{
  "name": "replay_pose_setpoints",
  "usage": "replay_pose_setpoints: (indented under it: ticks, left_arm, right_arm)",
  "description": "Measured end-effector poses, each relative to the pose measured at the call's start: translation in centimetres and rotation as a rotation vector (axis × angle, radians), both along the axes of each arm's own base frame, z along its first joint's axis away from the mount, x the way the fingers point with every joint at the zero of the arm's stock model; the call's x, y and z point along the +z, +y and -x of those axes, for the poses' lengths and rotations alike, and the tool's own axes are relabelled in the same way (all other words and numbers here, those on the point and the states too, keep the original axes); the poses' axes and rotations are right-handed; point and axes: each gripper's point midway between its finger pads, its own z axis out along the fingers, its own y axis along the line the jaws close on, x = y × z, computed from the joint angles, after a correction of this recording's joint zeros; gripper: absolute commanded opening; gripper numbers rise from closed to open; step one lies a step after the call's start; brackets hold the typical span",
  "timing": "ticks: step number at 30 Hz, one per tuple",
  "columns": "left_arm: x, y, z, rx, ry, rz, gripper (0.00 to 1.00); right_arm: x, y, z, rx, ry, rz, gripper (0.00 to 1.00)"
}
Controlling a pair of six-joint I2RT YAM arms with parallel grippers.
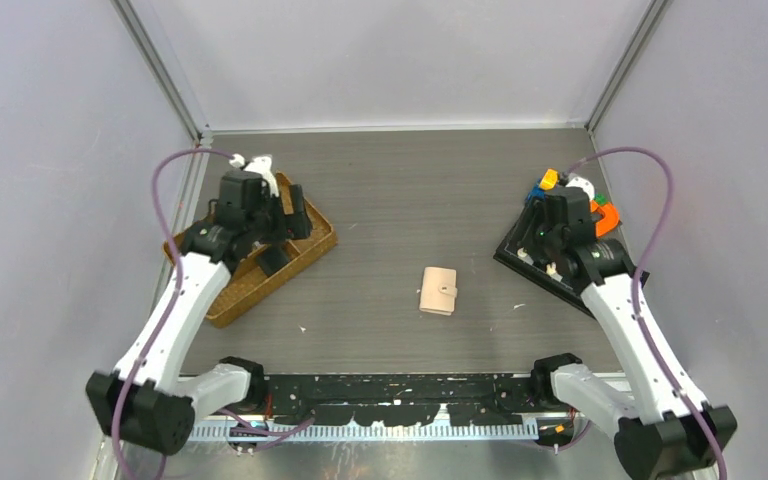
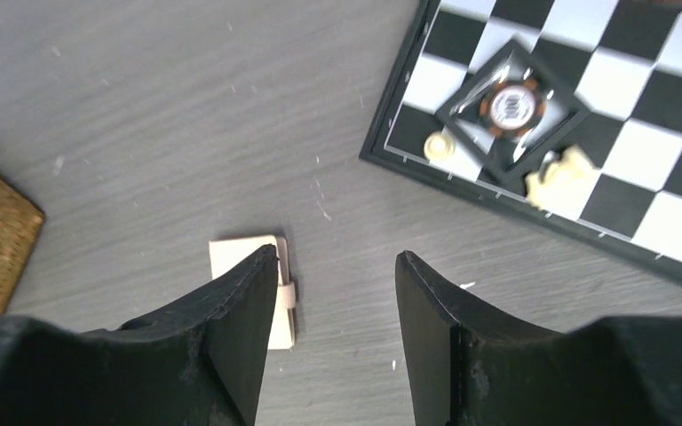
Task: Put the credit cards into the card holder
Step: Reset both arms
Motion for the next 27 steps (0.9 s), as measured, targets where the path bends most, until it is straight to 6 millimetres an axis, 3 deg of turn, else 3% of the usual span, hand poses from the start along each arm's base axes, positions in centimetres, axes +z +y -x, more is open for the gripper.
replay_pose_setpoints:
  ticks: [4,7,9,12,16,20,27]
  left_arm:
    - [6.8,1.8,1.3,-0.012,-0.206,-0.054,0.98]
    - [10.5,3.0,2.8,-0.003,-0.338,-0.077,0.99]
    - [11.8,3.8,4.0,0.009,-0.401,-0.091,1.00]
    - [11.4,4.7,5.3,0.026,-0.438,-0.117,1.00]
    - [9.1,5.6,6.0,0.049,-0.410,-0.152,1.00]
    - [6.9,5.8,6.1,0.051,-0.361,-0.171,1.00]
    - [6.9,5.9,6.2,0.055,-0.369,-0.172,1.00]
  right_arm:
    - [4.3,-1.4,0.3,-0.023,-0.149,0.041,0.57]
    - [6.9,-2.5,1.2,-0.044,-0.254,0.072,0.57]
    - [8.4,-3.1,1.8,-0.060,-0.321,0.081,0.57]
    - [10.0,-4.0,2.8,-0.087,-0.422,0.090,0.58]
    - [10.5,-4.9,4.1,-0.117,-0.489,0.098,0.58]
    - [10.5,-5.2,4.2,-0.126,-0.490,0.116,0.58]
    - [10.1,-5.4,4.0,-0.132,-0.474,0.129,0.58]
